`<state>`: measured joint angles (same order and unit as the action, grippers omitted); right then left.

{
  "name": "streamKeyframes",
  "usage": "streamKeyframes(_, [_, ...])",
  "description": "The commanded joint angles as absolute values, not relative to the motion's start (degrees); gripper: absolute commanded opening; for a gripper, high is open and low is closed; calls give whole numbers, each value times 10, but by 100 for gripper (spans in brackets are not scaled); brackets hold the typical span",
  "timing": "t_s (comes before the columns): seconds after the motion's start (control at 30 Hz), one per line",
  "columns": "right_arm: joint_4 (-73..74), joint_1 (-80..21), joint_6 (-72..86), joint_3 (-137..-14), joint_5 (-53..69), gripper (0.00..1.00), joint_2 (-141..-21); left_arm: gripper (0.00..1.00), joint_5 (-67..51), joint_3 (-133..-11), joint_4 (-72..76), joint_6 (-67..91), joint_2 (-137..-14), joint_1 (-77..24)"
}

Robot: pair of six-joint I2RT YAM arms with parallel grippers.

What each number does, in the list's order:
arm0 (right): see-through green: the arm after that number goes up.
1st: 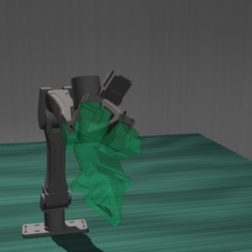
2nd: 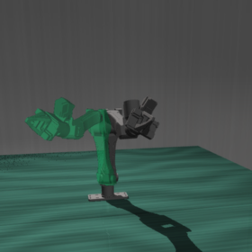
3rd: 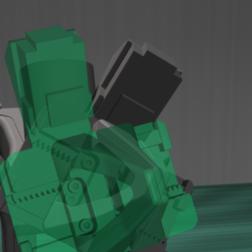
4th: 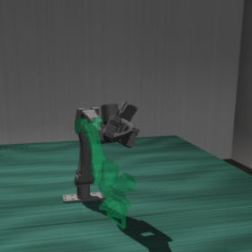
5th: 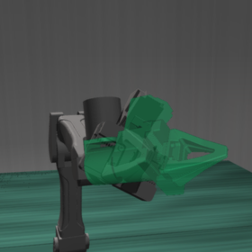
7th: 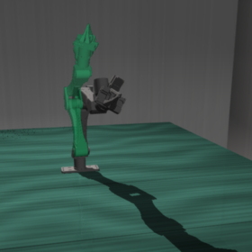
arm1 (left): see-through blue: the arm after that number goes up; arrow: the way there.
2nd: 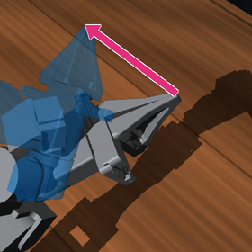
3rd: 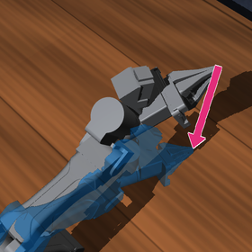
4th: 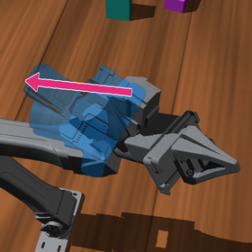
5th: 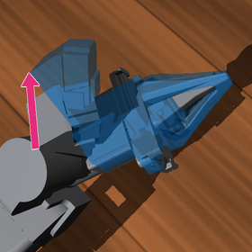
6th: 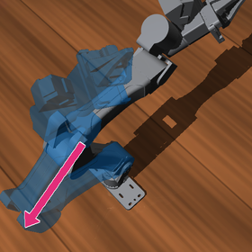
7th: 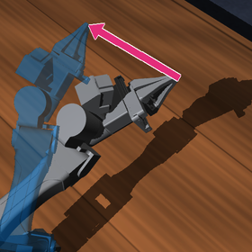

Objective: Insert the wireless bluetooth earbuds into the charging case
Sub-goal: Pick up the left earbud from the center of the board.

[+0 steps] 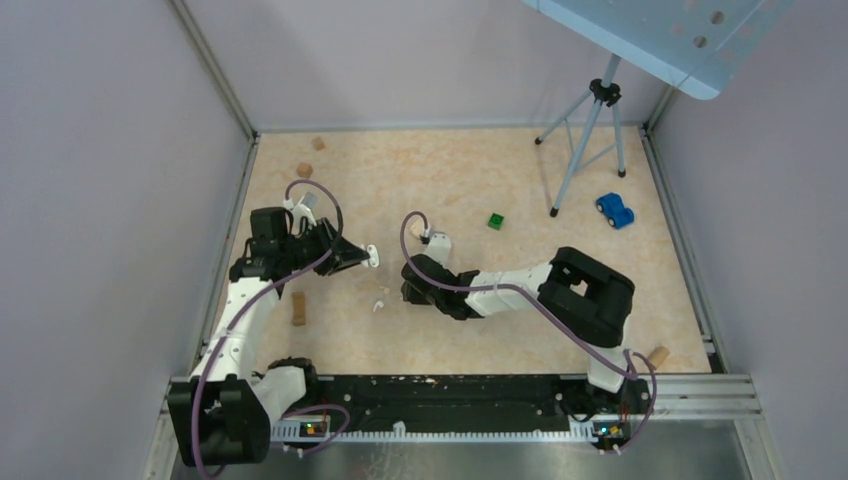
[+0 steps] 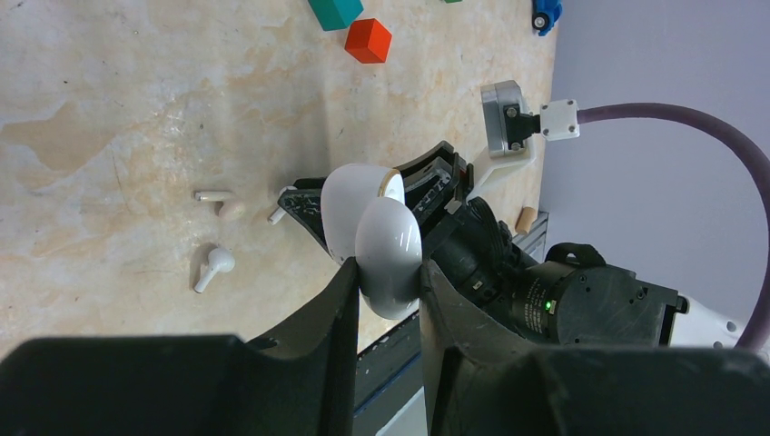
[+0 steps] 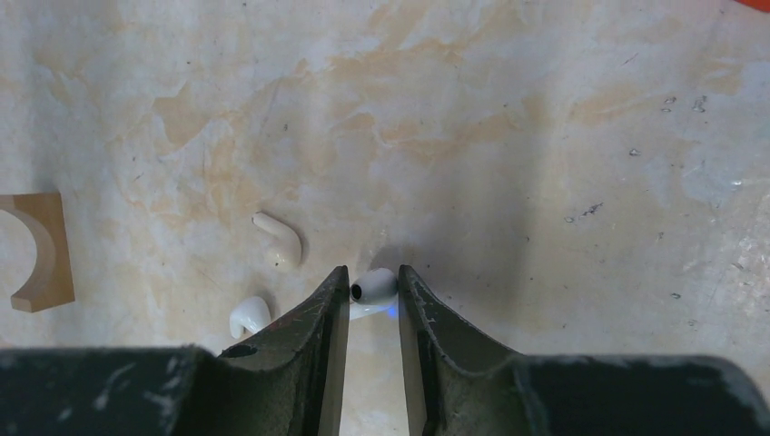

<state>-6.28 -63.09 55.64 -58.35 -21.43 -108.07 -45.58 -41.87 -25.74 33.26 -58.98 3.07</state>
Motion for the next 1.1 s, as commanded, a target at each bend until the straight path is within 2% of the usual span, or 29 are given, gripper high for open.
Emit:
streamKeyframes(0.0, [-30, -627, 550, -609, -221, 26, -1108, 13, -461, -432, -243, 329, -586, 31])
streamKeyframes(0.4, [-2, -627, 536, -606, -250, 19, -1081, 13, -460, -438, -243, 327, -591, 30])
streamKeyframes(0.67, [24, -608, 513, -527, -245, 17, -970, 13, -461, -442, -246, 325, -594, 31])
streamKeyframes(0.87, [91, -568, 440, -484, -197, 16, -886, 14, -459, -439, -244, 327, -595, 31])
streamKeyframes(1.07, [213, -551, 359, -514, -196, 15, -860, 14, -459, -435, -241, 330, -599, 31])
